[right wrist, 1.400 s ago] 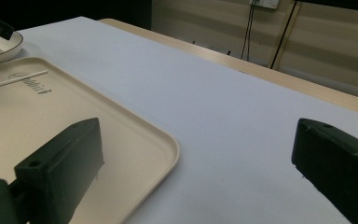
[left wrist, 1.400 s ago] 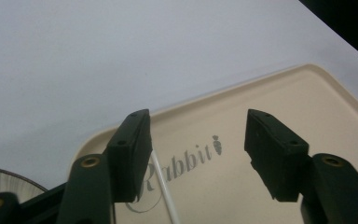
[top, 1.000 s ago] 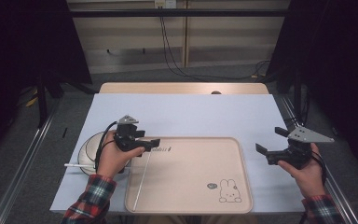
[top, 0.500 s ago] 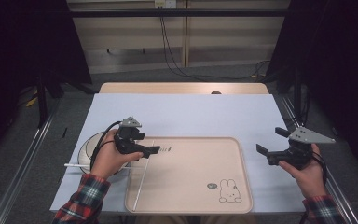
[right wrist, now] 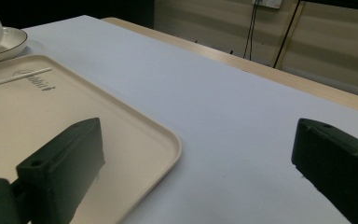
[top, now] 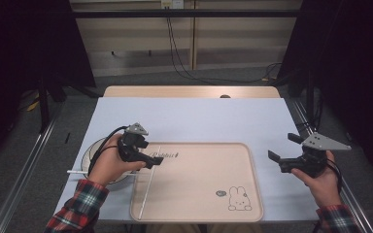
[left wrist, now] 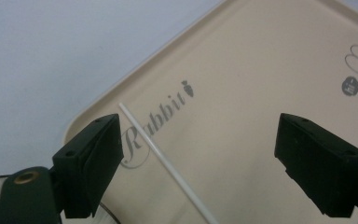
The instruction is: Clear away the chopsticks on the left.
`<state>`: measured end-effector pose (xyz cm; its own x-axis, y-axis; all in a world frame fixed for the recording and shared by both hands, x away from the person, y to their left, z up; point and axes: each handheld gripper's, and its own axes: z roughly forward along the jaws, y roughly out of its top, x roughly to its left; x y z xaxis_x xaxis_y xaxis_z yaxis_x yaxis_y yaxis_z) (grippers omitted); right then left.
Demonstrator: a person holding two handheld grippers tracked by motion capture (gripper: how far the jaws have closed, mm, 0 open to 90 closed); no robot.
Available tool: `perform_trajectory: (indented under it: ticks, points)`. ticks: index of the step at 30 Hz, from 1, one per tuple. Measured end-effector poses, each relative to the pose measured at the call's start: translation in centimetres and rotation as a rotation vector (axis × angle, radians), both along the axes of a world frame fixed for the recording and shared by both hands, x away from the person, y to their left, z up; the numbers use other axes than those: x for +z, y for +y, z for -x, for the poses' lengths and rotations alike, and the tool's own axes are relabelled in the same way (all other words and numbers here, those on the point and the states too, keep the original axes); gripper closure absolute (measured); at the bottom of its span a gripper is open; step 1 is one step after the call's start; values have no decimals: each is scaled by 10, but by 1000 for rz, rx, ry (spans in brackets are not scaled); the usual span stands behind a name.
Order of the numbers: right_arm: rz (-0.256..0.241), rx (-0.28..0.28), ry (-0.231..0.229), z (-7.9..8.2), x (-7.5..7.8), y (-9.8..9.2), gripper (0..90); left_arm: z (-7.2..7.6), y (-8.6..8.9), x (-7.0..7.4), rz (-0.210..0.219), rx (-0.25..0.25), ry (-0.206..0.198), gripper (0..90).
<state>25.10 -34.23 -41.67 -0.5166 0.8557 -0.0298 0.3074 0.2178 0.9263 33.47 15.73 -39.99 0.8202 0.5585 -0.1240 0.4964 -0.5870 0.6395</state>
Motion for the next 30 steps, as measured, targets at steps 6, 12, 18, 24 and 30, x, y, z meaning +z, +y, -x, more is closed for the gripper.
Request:
perform_trajectory:
  ticks: [6, 12, 18, 24, 30]
  points:
    - [-2, 3, 1, 0, 0, 1, 17, 4, 3, -1, -37, -11, 5, 153]
    - [1, 4, 2, -1, 0, 2, 18, 6, 5, 1, -121, -82, 10, 155]
    - [-3, 9, -4, -1, 0, 1, 18, 8, 6, 1, -186, -121, 2, 156]
    - [0, 6, -1, -1, 0, 1, 18, 11, 7, -2, -210, -130, 7, 156]
    - [-1, 7, 2, -2, -1, 2, 19, 15, 8, -3, -271, -188, 13, 191]
